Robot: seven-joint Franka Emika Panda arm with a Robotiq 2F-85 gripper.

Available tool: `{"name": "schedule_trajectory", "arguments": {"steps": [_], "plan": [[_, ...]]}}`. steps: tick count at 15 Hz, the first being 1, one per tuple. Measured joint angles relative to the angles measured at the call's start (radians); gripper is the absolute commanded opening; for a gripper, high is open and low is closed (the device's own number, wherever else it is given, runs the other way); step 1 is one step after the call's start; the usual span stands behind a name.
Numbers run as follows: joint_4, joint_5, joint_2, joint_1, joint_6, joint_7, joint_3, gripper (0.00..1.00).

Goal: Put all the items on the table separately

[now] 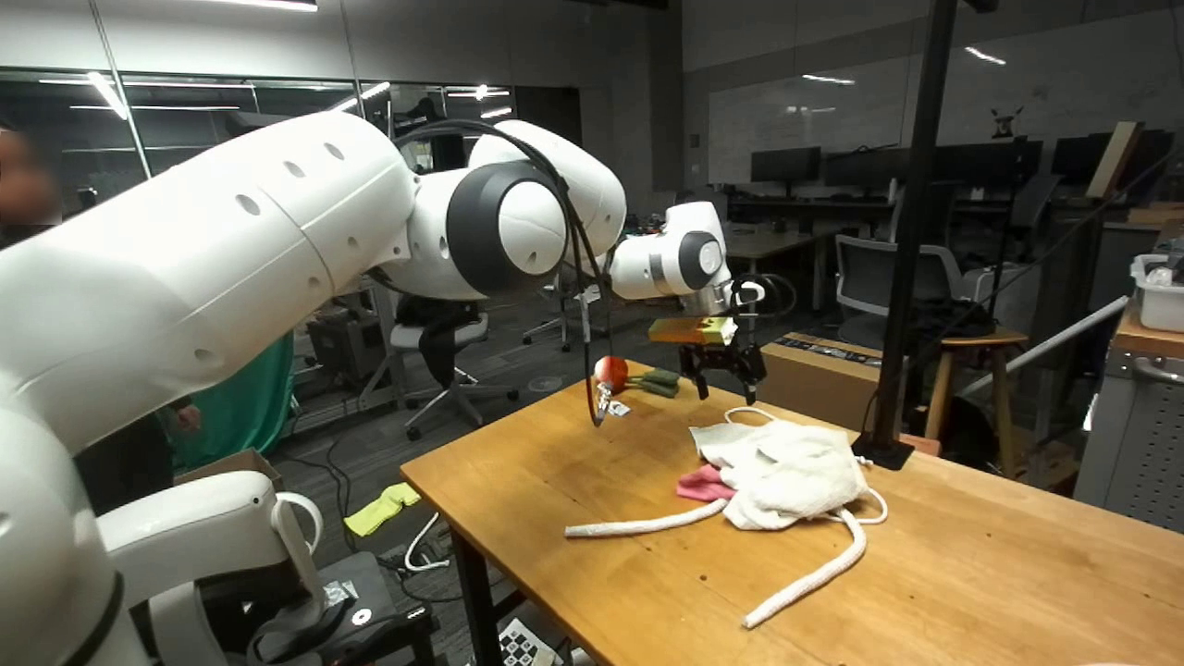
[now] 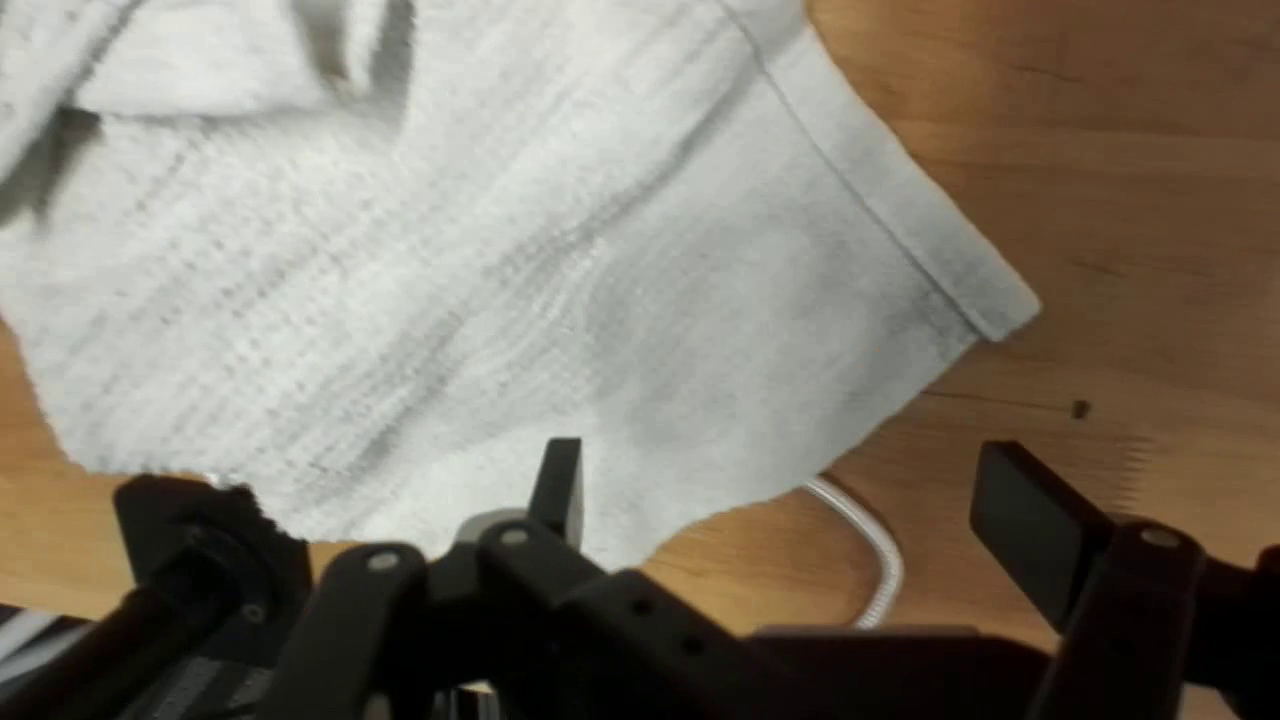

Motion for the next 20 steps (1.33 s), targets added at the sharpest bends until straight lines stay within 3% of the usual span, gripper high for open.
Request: {"name": "schedule_trajectory", "arguments": {"steps": [7,20], "plan": [[-0.165,0.0,-0.09,-0.068,0.068,0.01,-0.06,1.0],[-0.358,-0.006,-0.163,-0.167,0.158,0.009,-0.021,1.0]]}}
